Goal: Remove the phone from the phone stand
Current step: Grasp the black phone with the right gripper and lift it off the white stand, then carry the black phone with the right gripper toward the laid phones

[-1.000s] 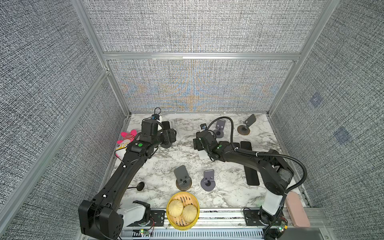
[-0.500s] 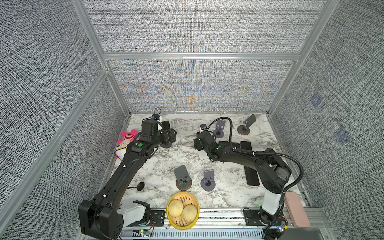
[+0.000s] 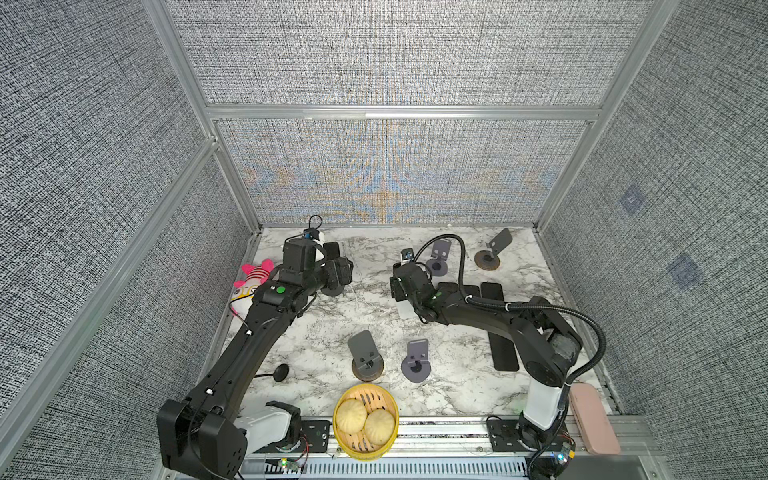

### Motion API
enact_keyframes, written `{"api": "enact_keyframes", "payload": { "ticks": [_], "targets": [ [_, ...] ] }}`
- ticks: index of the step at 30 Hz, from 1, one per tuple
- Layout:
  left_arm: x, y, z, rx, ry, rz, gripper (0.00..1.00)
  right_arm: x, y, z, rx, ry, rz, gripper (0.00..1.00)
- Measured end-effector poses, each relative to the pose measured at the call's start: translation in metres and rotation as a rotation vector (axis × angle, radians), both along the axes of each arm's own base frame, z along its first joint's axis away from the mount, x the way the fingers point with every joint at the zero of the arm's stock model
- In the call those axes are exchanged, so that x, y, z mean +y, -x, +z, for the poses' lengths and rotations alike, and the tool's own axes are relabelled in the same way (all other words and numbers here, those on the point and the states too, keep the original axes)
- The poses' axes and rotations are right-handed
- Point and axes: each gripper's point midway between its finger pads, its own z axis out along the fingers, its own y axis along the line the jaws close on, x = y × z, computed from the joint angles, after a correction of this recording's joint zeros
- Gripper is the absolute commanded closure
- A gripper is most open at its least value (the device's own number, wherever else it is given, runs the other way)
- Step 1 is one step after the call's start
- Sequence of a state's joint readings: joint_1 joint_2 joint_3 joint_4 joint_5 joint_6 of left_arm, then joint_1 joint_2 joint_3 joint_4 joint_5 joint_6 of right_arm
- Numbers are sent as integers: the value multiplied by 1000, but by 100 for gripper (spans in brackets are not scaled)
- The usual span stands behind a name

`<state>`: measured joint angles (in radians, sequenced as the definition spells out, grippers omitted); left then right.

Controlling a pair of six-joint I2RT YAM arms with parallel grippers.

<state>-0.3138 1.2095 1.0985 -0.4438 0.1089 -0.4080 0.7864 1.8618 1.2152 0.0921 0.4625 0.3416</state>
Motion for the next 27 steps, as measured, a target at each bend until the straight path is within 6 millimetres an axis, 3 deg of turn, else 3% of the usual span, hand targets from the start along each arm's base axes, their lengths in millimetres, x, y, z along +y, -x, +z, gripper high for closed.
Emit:
{"api": "enact_keyframes", "payload": {
  "ticks": [18,27],
  "targets": [
    [0,0,1,-2,0,1,1,-1,5,38,50,-17,25,35],
    [0,0,1,-2,0,1,1,-21,10,50,162,-22,13,36]
  ]
}}
